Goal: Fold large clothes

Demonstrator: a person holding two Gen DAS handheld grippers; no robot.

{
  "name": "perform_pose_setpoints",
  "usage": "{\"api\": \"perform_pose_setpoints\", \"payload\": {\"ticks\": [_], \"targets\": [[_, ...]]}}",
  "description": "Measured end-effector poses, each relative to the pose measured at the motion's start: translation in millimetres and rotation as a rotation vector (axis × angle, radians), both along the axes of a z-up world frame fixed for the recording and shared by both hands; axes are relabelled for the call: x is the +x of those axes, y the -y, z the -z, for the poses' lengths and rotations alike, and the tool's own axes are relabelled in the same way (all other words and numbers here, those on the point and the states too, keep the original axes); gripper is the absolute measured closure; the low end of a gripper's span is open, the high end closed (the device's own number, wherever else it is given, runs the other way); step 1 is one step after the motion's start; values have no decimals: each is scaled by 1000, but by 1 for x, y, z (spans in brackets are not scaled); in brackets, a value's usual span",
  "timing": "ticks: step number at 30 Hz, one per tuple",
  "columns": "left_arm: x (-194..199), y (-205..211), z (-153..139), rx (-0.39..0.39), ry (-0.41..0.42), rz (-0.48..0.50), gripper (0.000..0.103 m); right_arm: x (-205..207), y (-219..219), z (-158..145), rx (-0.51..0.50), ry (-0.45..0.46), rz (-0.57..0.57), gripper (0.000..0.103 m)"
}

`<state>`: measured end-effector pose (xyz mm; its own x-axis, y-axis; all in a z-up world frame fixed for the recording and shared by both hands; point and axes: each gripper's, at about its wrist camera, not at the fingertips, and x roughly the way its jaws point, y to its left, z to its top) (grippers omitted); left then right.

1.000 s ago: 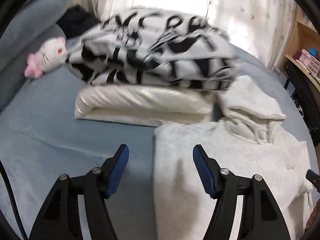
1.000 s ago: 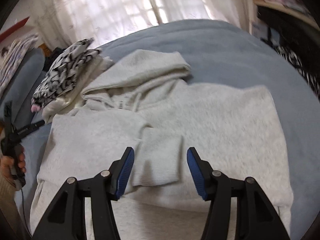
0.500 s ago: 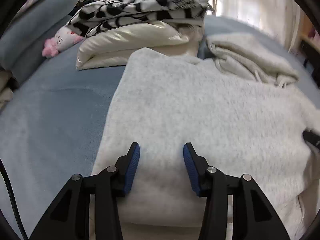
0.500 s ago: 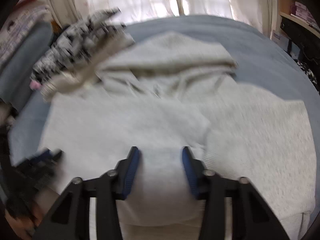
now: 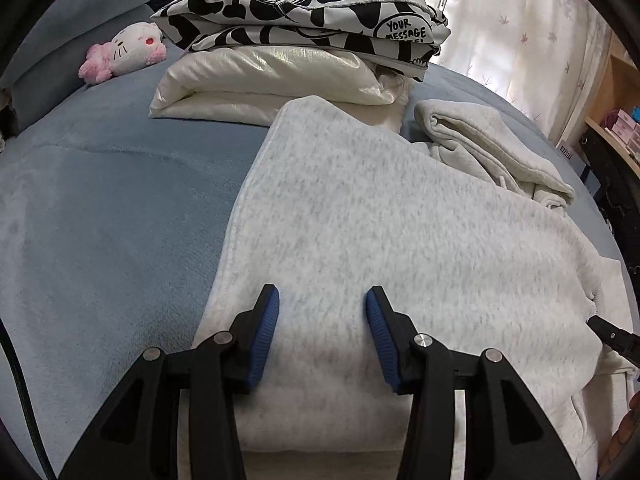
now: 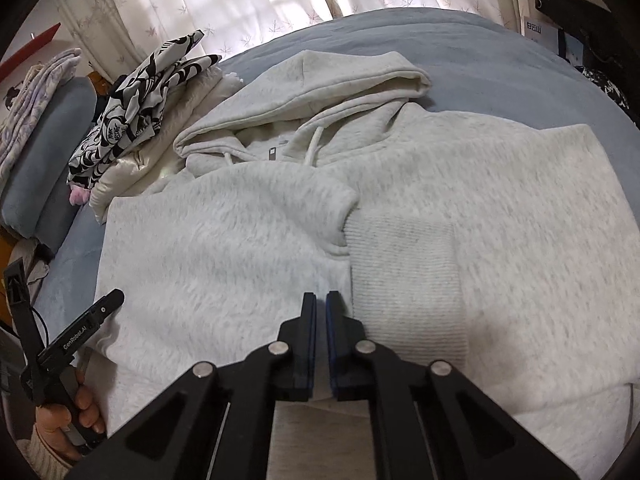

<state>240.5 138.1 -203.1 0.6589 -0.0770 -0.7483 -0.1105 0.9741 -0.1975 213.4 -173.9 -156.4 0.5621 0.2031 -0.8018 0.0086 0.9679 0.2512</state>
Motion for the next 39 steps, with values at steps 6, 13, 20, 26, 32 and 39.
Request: {"api": "perform_pose_setpoints", "payload": {"ticks": [6,13,20,26,32,39], "targets": [[2,-2,0,-3,2,7,58,0,-4,0,-7,-12,7,97],[2,-3,0,-11,4,10,56,-7,-10,-11,-37,-15,8,96],[4,1,0,-13,3,42,41,-17,-13,-26,-31,-9,-8,95],[7,7,-1,6,-5,69,34,-25,-12,-40,-25,-3,-30,93],[11,10,-13,19,-57,107,30,-28,-10,-63,-52,15,-61,88],[28,20,-57,74,-56,204,30,-18,14,-98,-71,43,-91,70]]}}
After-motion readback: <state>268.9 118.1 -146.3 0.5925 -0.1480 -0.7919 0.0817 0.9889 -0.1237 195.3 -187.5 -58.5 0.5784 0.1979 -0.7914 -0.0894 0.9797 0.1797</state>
